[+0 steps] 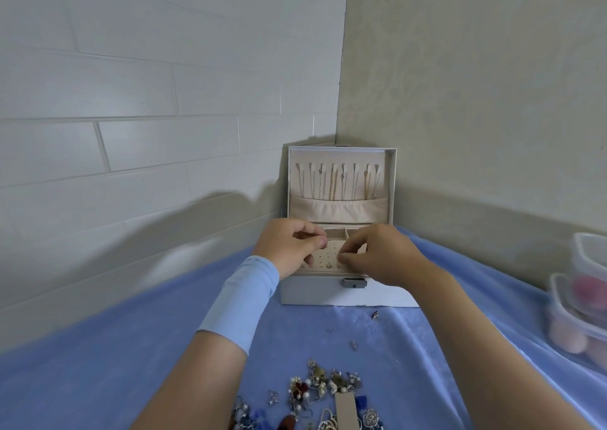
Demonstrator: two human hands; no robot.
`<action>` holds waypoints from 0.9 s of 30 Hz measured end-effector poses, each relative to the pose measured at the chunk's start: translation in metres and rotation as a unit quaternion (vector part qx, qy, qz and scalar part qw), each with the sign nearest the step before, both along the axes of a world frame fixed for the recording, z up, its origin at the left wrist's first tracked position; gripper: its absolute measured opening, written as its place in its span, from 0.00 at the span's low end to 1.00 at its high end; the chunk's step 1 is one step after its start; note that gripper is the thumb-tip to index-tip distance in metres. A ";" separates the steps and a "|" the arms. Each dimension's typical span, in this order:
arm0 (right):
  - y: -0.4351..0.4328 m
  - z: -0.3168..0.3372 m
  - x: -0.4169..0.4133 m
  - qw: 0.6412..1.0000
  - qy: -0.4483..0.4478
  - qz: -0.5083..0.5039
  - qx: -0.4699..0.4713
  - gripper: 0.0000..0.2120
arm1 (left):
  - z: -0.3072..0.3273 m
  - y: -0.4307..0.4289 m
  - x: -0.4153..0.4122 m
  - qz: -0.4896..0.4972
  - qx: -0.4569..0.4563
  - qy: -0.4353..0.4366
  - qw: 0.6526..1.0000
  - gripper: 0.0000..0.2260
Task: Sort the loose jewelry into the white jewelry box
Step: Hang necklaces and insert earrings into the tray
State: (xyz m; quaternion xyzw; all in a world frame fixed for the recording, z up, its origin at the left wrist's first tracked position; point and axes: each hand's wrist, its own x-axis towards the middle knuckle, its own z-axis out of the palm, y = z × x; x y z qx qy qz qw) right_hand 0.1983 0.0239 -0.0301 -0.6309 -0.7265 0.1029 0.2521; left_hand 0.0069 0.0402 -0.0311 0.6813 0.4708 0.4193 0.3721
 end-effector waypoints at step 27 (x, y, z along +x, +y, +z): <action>-0.010 0.019 0.008 0.932 0.343 0.107 -0.047 0.04 | 0.012 -0.015 0.019 -0.003 -0.053 -0.120 0.991 0.08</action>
